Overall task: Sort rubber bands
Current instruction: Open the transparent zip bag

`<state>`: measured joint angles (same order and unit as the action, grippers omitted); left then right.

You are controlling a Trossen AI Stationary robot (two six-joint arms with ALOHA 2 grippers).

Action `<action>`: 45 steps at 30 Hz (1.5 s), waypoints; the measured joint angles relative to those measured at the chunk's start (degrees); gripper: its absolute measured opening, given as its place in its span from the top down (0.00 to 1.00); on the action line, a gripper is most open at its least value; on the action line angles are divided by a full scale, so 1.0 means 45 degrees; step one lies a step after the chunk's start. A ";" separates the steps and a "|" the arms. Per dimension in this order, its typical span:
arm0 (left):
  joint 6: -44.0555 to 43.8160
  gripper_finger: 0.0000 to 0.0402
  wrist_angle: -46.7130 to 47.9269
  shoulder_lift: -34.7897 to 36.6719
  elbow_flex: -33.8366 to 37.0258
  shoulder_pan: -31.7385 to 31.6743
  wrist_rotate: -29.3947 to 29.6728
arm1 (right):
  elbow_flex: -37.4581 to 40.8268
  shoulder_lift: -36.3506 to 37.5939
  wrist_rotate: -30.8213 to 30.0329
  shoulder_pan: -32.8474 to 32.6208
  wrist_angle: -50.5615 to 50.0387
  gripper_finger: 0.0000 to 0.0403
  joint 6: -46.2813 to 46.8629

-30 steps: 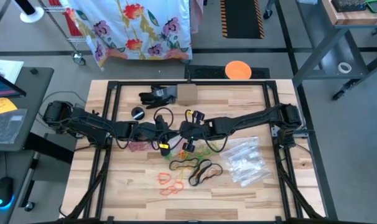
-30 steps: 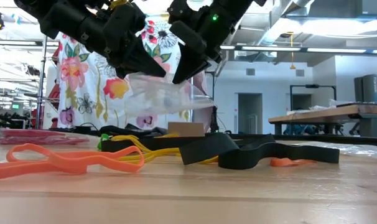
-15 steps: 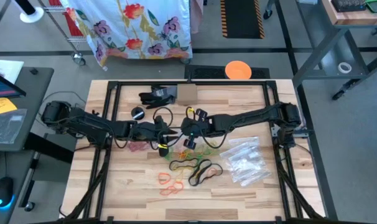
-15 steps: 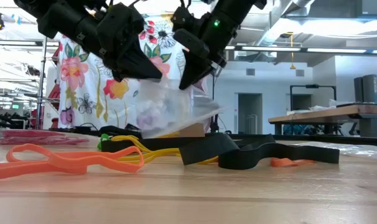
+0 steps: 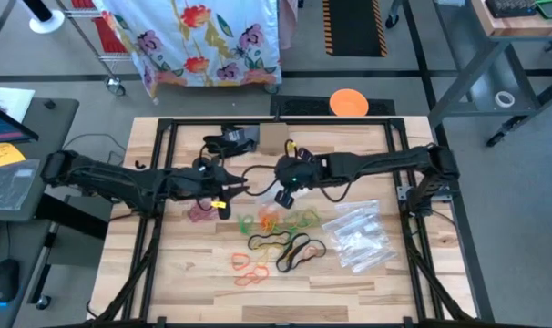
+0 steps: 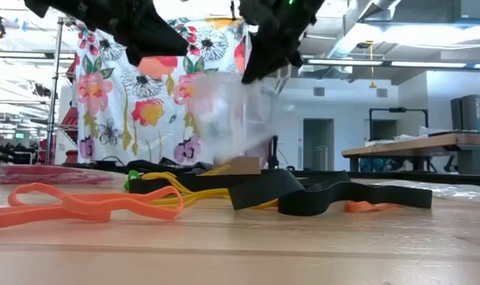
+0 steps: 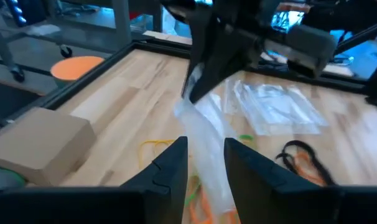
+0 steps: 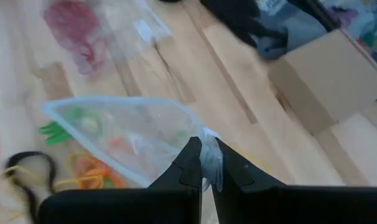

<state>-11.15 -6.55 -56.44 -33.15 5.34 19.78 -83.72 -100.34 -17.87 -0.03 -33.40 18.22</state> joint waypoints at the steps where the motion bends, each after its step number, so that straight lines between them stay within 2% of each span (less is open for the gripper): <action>1: -0.0185 0.75 -0.0071 -0.0026 0.0000 0.0000 -0.0015 | 0.0000 0.0093 0.0015 0.0031 0.0050 0.98 -0.0005; 4: -0.0680 0.75 -0.0877 -0.0442 0.0000 -0.0037 -0.0149 | 0.0000 0.0122 0.0154 0.0035 0.0134 0.98 -0.0009; 8: -0.0626 0.75 -0.1938 -0.1198 -0.0073 -0.0311 -0.1171 | 0.0000 -0.0023 0.0846 0.0043 0.0192 0.98 -0.0156; 14: -0.1018 0.75 -0.0935 -0.2592 -0.1328 -0.1033 -0.1328 | 0.0000 -0.0042 0.0972 -0.0079 0.0343 0.98 -0.0157; 21: -0.1053 0.75 0.0419 -0.4070 -0.2805 -0.1025 -0.1293 | 0.0000 -0.0047 0.0950 -0.0127 0.0276 0.97 -0.0340; 26: -0.0893 0.75 0.0926 -0.4874 -0.3240 -0.1020 -0.1083 | 0.0000 -0.0047 0.0937 -0.0132 0.0249 0.97 -0.0495; 40: 0.0547 0.75 0.1476 -0.5081 -0.3317 -0.1049 -0.1095 | 0.0000 -0.0047 0.0934 -0.0163 0.0090 0.97 -0.0830; 45: 0.0565 0.76 0.1685 -0.5085 -0.3314 -0.1073 -0.0630 | 0.0000 -0.0047 0.0937 -0.0171 0.0118 0.97 -0.0835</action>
<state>-8.61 1.04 -79.32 -48.06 0.51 16.94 -83.72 -100.55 -13.65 -0.80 -32.87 14.46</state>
